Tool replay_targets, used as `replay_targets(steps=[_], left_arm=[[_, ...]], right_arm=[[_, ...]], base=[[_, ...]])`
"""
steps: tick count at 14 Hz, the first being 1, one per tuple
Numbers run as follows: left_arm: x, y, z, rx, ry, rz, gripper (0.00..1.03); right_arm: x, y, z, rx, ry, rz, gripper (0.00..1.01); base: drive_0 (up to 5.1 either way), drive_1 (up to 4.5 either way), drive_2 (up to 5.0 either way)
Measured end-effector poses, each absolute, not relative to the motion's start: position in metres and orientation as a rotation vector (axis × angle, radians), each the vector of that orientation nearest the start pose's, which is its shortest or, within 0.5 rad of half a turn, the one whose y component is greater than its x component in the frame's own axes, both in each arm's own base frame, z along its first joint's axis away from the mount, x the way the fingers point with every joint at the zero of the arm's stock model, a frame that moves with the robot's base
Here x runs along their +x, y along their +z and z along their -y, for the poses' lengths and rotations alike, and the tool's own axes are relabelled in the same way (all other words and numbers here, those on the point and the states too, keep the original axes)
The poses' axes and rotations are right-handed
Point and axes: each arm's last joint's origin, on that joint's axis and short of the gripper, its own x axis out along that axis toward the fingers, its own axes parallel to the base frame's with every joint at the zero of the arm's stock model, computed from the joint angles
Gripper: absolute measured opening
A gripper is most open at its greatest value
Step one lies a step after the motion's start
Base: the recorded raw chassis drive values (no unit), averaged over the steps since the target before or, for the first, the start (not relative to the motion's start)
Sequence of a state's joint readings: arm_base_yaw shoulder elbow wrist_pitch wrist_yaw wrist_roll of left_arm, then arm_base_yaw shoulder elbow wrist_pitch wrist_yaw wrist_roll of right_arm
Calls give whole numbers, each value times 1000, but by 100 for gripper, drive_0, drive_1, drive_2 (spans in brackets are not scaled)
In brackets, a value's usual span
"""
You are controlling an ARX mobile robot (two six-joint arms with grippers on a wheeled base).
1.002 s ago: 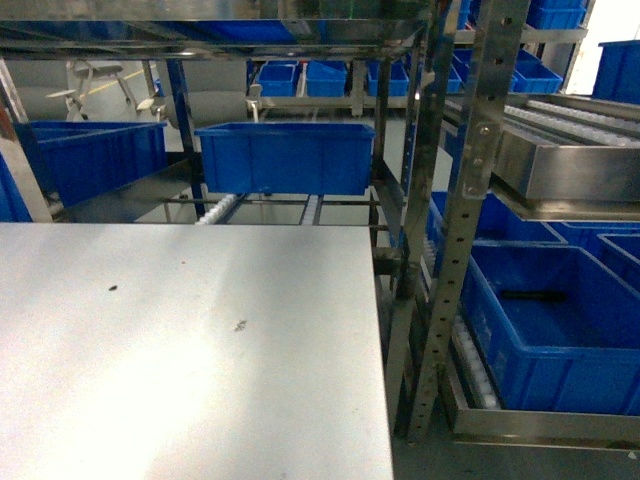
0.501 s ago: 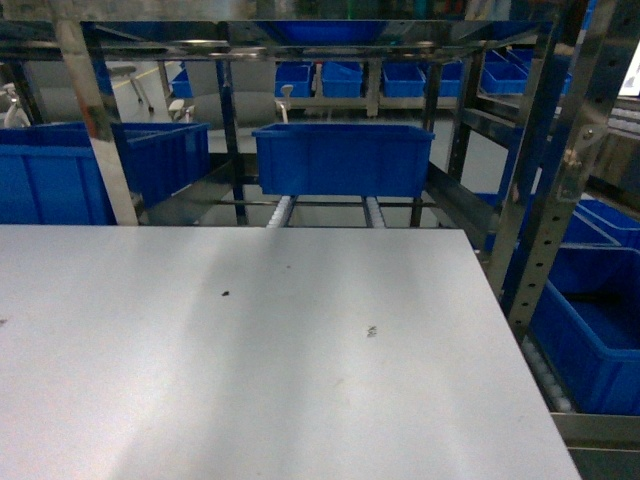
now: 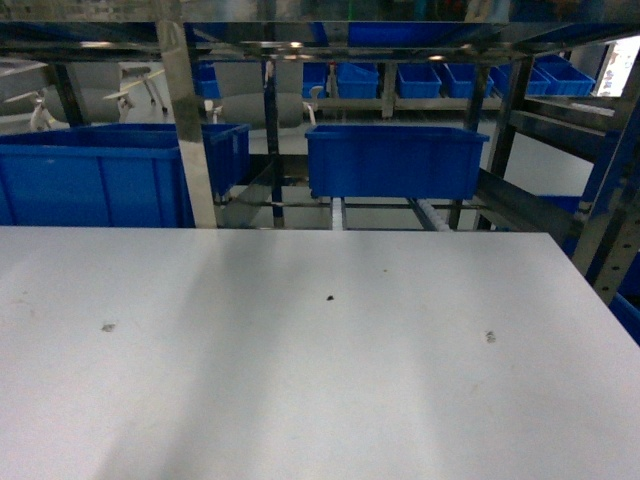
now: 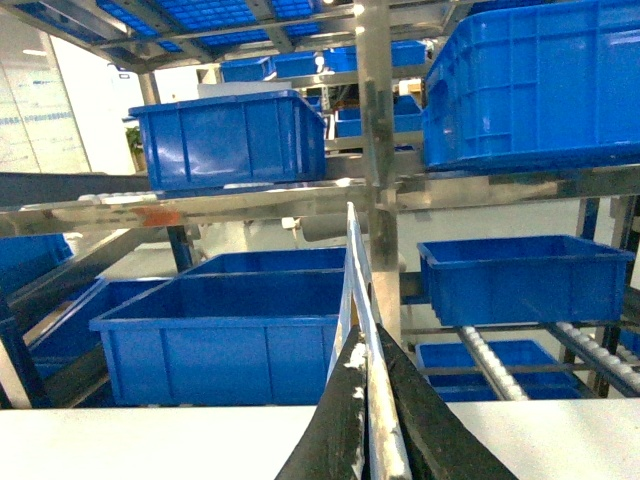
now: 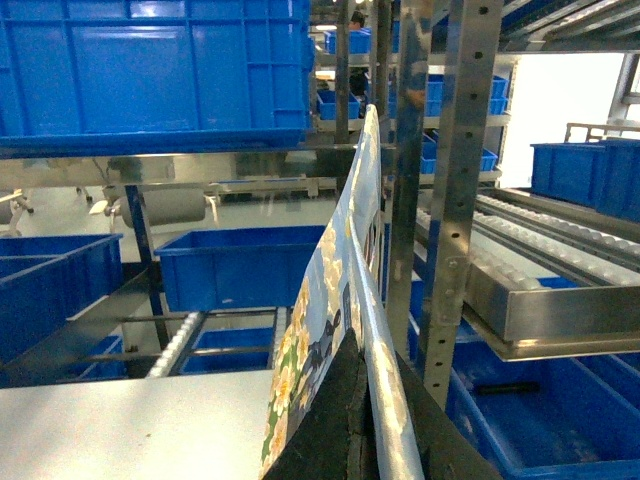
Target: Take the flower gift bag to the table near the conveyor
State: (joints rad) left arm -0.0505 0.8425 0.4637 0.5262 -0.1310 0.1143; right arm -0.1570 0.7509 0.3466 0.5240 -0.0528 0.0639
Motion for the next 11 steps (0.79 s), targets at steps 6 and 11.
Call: replay_targets(steps=[6, 11], left_arm=[[189, 280, 6, 101, 89, 141, 2], [189, 280, 6, 101, 89, 141, 2]], right_arm=[[170, 254, 25, 51, -100, 122, 2], [170, 254, 25, 51, -100, 123, 2]], base=[[-499, 144, 322], [-499, 144, 322]])
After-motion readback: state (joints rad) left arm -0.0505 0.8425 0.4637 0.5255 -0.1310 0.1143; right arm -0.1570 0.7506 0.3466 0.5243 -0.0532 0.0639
